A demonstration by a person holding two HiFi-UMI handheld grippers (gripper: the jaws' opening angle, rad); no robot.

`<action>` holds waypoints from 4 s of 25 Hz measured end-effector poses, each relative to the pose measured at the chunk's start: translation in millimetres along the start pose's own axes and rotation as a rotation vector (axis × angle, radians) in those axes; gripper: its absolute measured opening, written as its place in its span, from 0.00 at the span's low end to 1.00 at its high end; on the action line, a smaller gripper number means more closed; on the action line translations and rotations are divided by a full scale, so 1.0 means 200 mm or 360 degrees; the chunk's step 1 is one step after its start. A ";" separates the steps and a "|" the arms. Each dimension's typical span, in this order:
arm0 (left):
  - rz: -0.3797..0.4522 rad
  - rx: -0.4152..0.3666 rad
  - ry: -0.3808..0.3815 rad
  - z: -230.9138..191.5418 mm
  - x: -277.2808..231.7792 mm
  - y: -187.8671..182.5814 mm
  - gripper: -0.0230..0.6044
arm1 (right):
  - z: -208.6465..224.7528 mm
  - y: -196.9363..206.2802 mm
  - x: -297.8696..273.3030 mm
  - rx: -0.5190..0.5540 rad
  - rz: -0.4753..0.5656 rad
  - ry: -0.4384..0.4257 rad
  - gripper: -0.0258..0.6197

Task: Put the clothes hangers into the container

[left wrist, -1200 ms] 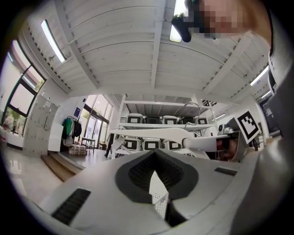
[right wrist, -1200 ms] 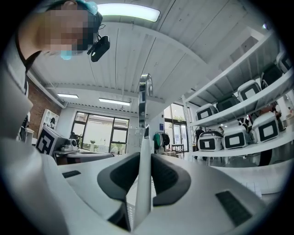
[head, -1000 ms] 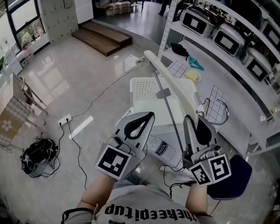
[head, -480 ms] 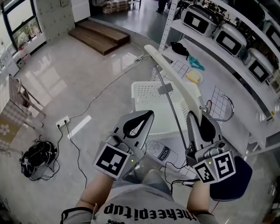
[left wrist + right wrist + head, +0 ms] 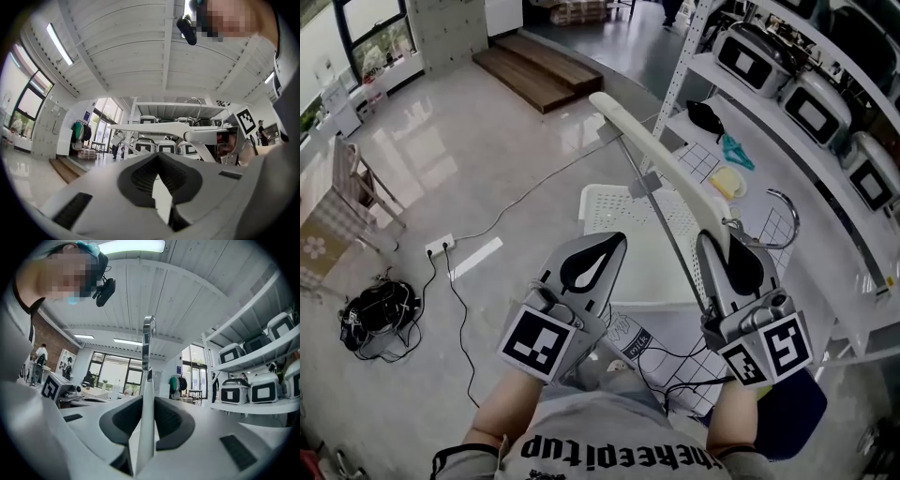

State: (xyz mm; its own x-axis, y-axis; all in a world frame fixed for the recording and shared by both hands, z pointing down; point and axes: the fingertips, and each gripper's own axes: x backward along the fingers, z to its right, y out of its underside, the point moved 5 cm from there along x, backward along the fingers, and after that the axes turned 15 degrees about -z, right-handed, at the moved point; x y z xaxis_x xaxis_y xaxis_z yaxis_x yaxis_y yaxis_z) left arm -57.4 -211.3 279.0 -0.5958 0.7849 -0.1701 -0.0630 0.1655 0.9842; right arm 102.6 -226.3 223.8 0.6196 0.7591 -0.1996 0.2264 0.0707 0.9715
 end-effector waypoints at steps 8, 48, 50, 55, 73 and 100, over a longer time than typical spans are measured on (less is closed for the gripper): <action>-0.0030 0.0015 -0.0179 0.01 -0.07 0.01 0.08 | 0.16 0.03 -0.11 0.0043 -0.0001 -0.0205 0.18; -0.0218 0.0090 -0.0581 0.06 -0.10 0.17 0.08 | 0.28 0.60 -0.43 -0.0054 -0.0289 -0.0623 0.19; -0.0219 0.0087 -0.0580 0.06 -0.09 0.17 0.08 | 0.28 0.61 -0.42 -0.0050 -0.0296 -0.0637 0.19; -0.0222 0.0083 -0.0583 0.07 -0.09 0.17 0.08 | 0.28 0.63 -0.43 -0.0058 -0.0340 -0.0652 0.19; -0.0194 0.0051 -0.0557 0.11 -0.09 0.14 0.08 | 0.42 0.40 -0.31 -0.0183 -0.0046 -0.0517 0.20; -0.0105 -0.0015 0.0048 0.25 -0.23 0.04 0.08 | 0.27 0.32 0.12 -0.0204 -0.0106 -0.0085 0.03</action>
State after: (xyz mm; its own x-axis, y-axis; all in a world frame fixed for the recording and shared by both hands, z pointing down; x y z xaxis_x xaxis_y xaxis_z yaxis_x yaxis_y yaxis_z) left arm 9.8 -216.8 293.4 -0.6138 0.7543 -0.2329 -0.1100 0.2105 0.9714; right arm 172.7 -237.9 275.0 0.6463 0.7147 -0.2674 0.1729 0.2042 0.9636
